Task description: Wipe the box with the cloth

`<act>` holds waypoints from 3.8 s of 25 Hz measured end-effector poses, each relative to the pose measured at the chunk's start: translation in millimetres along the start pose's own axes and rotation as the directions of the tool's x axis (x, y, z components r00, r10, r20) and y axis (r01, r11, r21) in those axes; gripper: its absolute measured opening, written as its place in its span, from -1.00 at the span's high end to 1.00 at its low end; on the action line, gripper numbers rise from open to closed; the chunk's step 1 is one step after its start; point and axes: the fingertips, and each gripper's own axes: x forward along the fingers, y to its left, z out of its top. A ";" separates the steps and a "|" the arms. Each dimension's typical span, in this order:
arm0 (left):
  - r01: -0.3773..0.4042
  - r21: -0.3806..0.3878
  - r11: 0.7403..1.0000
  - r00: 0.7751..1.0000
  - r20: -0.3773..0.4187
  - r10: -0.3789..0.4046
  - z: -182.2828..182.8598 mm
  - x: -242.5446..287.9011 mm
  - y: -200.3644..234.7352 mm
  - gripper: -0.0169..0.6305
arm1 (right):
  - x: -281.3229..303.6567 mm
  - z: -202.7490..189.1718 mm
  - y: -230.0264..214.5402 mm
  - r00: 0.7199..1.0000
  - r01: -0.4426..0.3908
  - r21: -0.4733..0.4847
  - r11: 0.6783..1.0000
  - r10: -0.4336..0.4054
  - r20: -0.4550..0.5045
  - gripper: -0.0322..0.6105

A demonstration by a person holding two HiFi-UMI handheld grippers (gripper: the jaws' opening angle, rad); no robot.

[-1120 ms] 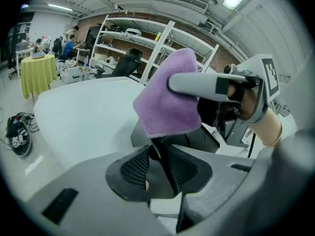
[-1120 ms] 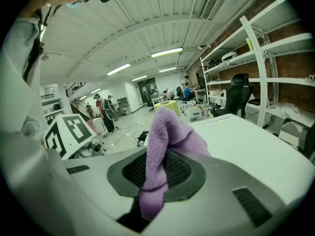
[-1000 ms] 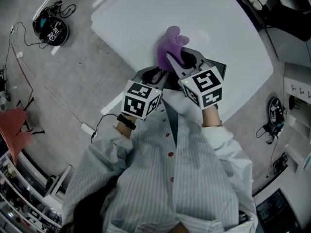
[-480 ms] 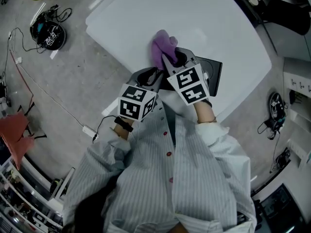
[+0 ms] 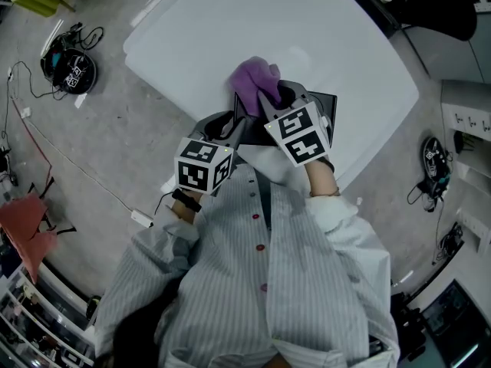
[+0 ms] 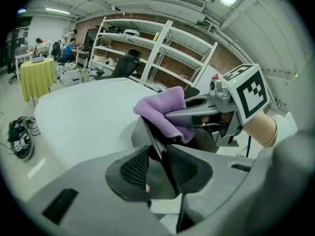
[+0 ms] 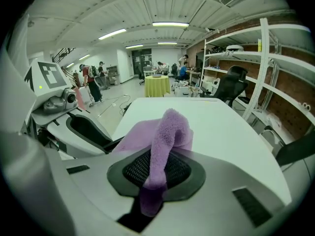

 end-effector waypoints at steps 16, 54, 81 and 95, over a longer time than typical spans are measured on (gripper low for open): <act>0.008 0.017 1.000 1.000 -0.019 -0.008 0.0 3.8 -1.5 0.64 | -48.8 -56.4 -59.8 0.969 0.161 -0.102 0.982 -0.176 -0.171 0.72; 0.050 -0.030 0.998 0.999 -0.018 -0.051 -0.7 4.6 -4.9 0.62 | -45.6 31.4 42.3 0.966 -0.234 0.162 0.959 0.211 0.149 0.72; 0.096 -0.034 0.995 0.995 -0.012 -0.096 -1.7 3.3 1.1 0.57 | -23.3 -35.2 29.9 0.987 -0.081 0.176 0.981 0.103 -0.123 0.72; 0.094 -0.036 0.995 0.995 -0.027 -0.095 -1.1 3.6 -0.7 0.57 | -65.5 -81.0 -18.5 0.972 0.105 0.122 0.987 -0.076 -0.223 0.72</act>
